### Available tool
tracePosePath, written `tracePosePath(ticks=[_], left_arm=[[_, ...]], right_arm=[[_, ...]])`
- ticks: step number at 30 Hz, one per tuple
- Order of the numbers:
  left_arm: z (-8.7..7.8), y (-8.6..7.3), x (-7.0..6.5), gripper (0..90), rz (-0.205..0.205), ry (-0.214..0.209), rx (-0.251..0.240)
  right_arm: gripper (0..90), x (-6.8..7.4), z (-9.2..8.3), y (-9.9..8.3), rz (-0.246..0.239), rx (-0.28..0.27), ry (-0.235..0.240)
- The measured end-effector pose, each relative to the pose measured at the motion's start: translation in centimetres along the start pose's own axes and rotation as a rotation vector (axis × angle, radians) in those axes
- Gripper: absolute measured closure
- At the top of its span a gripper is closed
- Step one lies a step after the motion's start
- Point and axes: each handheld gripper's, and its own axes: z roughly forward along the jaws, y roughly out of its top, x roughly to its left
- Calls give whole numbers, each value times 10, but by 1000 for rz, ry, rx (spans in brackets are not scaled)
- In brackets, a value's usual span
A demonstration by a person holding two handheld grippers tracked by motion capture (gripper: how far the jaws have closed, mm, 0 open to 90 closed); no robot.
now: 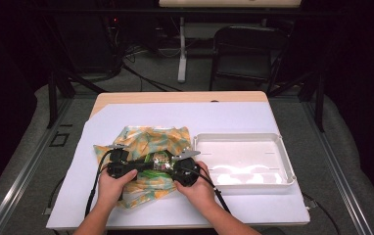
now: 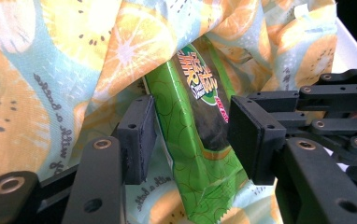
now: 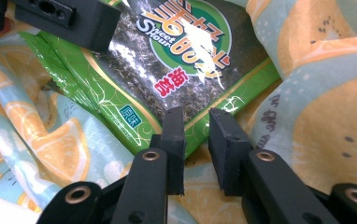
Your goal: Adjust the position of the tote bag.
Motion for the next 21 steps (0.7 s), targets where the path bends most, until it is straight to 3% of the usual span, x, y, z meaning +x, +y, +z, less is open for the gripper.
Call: tracePosePath(ticks=[13,21], left_arm=[[6,0,1,578,-20,-28,7],[4,0,-1,627,-57,-45,-12]], right_arm=[[765,0,0,-1,0,2,-2],[766,0,-1,-2,-1,1,-3]])
